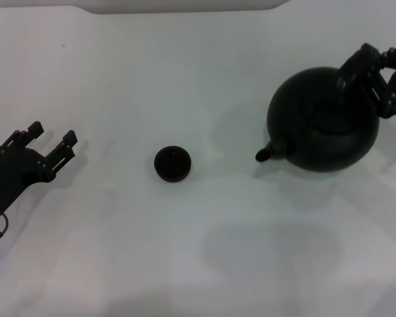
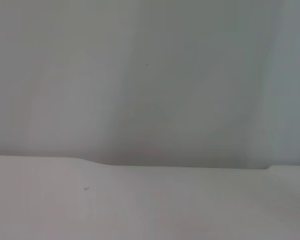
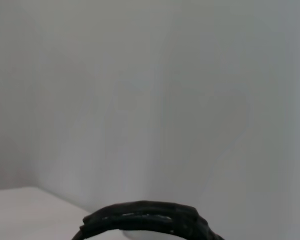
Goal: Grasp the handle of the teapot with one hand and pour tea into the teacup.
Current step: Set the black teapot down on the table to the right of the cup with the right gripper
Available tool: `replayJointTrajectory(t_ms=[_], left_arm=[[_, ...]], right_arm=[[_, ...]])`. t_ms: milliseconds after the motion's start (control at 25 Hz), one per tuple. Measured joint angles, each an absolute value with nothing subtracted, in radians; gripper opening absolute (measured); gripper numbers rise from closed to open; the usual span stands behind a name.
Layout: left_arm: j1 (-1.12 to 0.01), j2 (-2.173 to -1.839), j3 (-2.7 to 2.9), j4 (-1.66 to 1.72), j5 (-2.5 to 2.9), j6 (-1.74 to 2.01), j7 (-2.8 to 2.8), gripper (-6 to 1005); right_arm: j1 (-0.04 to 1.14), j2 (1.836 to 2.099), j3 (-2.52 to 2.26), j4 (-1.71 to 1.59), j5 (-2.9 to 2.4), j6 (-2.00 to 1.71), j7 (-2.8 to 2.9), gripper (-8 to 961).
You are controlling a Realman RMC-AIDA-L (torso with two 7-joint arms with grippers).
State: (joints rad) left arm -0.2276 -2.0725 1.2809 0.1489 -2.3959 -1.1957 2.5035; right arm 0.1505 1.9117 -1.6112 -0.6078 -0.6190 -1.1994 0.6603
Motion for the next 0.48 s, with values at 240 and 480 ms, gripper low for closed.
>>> replayJointTrajectory(t_ms=[240,480], left_arm=[[-0.235,-2.071,1.281,0.149,-2.395,-1.194,2.504,739],[-0.235,-2.069,1.281,0.149,-2.393,-1.193,2.504,740]], right_arm=[[0.139,1.933,-1.578,-0.602,-0.704,-1.213,0.610,109],[0.146,1.953,-1.577,-0.588,-0.727,-1.208,0.559,110]])
